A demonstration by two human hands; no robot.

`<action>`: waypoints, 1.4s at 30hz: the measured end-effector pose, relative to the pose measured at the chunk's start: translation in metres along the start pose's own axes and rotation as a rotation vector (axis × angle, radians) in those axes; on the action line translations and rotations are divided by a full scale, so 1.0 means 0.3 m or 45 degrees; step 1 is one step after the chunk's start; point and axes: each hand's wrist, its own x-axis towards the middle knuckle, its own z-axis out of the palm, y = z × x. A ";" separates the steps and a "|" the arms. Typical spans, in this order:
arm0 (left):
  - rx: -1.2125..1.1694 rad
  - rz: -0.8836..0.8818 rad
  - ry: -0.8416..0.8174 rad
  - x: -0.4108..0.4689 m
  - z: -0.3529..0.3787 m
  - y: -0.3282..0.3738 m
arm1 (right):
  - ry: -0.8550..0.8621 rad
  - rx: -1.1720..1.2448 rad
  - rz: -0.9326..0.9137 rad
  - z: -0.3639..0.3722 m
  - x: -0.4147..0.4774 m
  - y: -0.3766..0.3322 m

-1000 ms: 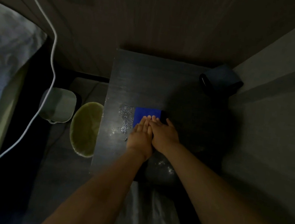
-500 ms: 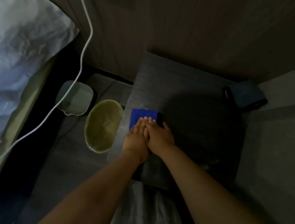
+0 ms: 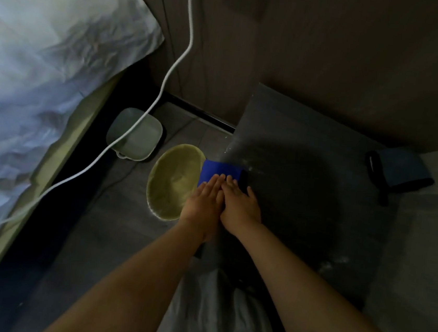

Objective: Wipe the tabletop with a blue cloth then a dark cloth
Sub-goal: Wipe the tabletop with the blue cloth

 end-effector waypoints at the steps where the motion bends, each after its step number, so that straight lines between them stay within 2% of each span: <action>1: -0.009 0.010 0.001 -0.002 -0.001 -0.006 | 0.002 -0.008 0.008 0.001 0.001 -0.004; 9: -0.026 0.106 -0.015 -0.013 -0.004 0.001 | 0.088 -0.069 0.093 0.032 -0.035 -0.006; 17: -0.060 0.319 -0.090 0.025 -0.028 0.155 | 0.130 0.011 0.236 0.077 -0.136 0.162; 21: -0.119 0.391 -0.122 0.093 -0.082 0.228 | 0.241 0.089 0.360 0.085 -0.133 0.247; 29: -0.173 0.342 -0.115 0.188 -0.149 0.236 | 0.267 0.128 0.348 0.006 -0.046 0.298; 42: -0.263 0.209 0.001 0.177 -0.116 0.117 | 0.238 0.066 0.223 -0.046 0.026 0.191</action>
